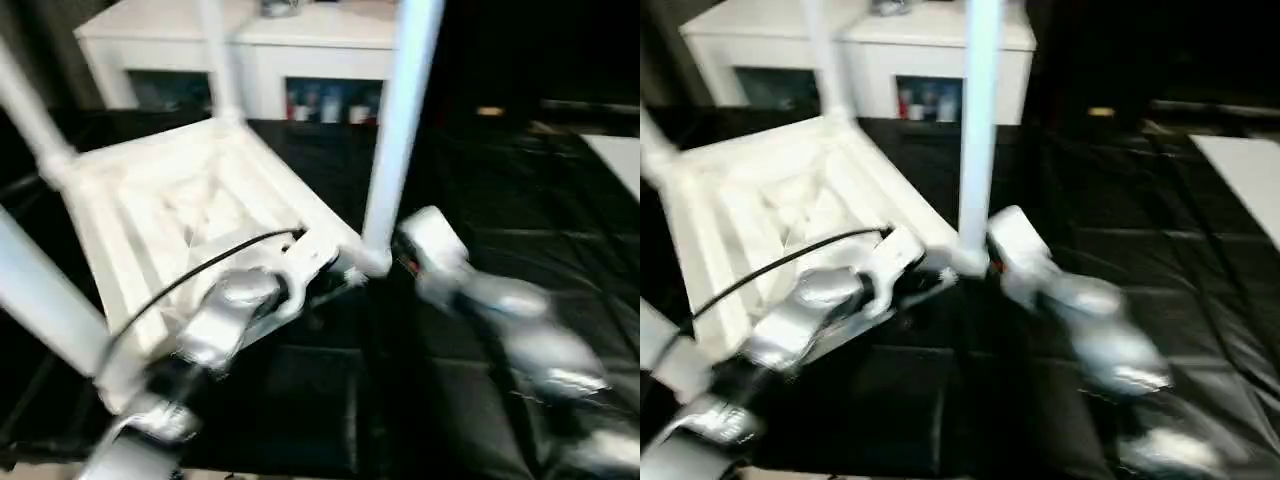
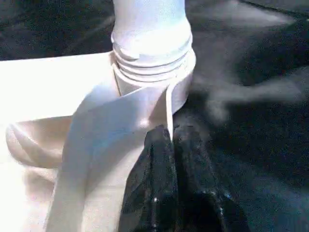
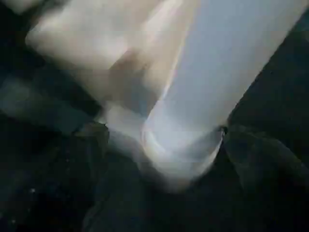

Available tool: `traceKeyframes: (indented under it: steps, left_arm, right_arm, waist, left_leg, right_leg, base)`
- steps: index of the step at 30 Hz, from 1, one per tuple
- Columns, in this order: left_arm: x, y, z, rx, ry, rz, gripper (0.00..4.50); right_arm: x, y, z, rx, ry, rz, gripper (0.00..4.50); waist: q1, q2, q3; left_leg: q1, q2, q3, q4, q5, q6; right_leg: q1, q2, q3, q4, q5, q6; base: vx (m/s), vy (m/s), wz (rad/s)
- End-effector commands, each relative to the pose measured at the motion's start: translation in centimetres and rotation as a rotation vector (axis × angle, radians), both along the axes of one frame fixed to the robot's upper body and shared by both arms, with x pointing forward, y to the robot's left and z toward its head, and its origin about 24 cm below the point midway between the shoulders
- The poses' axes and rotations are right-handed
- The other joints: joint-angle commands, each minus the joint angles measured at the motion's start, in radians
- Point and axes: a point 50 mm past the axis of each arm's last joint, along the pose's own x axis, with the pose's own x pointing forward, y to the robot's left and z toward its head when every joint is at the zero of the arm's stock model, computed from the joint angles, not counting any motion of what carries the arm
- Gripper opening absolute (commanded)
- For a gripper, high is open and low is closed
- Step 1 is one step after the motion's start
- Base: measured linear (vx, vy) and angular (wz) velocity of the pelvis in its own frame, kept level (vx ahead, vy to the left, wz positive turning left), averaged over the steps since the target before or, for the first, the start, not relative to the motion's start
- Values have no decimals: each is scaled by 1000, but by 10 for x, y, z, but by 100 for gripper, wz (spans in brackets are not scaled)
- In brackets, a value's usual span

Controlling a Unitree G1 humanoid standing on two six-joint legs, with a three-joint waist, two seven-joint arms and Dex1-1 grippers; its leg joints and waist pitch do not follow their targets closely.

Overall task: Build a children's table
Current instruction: Rotate leg to tighten

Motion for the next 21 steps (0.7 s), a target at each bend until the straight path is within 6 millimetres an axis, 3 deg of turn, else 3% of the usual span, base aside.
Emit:
traceKeyframes:
  steps: [1, 4, 6, 7, 12, 13, 20, 21]
  left_arm:
    - [-12, -2, 5, -3, 32, -142, 0]
    - [-16, 5, 3, 11, 56, -153, 0]
    - [-14, 6, 3, -8, 84, -115, 0]
    - [-14, 7, 3, -18, 101, -99, 44]
    - [-12, 10, 2, 28, 88, -87, 71]
    - [-13, 10, 1, 39, 82, -87, 97]
    - [-15, 14, -3, 59, 120, -89, 97]
    - [-15, 15, -4, 61, 125, -85, 80]
  right_arm:
    - [-8, -1, 6, -2, 36, 106, 417]
    - [-6, -11, 9, -10, 31, 81, 417]
    - [-4, -11, 10, -9, 22, 69, 417]
    - [-4, -11, 10, -9, 17, 65, 425]
    - [-3, 0, 11, 10, 8, 100, 425]
    - [-4, 0, 11, 14, 13, 104, 425]
    - [-2, 2, 10, 14, 17, 112, 425]
    - [-1, 3, 10, 16, 14, 111, 425]
  waist:
    - [5, -7, -66]
    - [5, -7, -63]
    - [9, -9, -62]
    - [11, -9, -61]
    - [15, -12, -63]
    - [15, -14, -63]
    - [17, -14, -64]
    - [17, -14, -65]
  left_leg:
    - [1, 20, 1, -74, -211, 81]
    - [6, 22, 2, -76, -222, 71]
    - [19, 22, 8, -73, -254, 58]
    - [18, 21, 7, -74, -257, 55]
    - [10, 21, 5, -78, -246, 45]
    - [10, 20, 5, -77, -247, 45]
    - [8, 19, 5, -76, -220, 48]
    - [8, 19, 5, -75, -217, 48]
  right_leg:
    - [57, -39, 36, -52, -249, -226]
    - [54, -38, 36, -53, -266, -234]
    - [43, -37, 38, -59, -306, -230]
    - [44, -37, 38, -60, -315, -228]
    - [49, -39, 38, -60, -340, -194]
    - [49, -39, 39, -60, -343, -190]
    - [51, -39, 39, -59, -339, -182]
    - [51, -39, 39, -57, -332, -184]
  base:
    - [0, 0, 0]
    - [0, 0, 0]
    - [0, 0, 0]
    - [0, 0, 0]
    - [0, 0, 0]
    - [0, 0, 0]
    - [0, 0, 0]
    - [0, 0, 0]
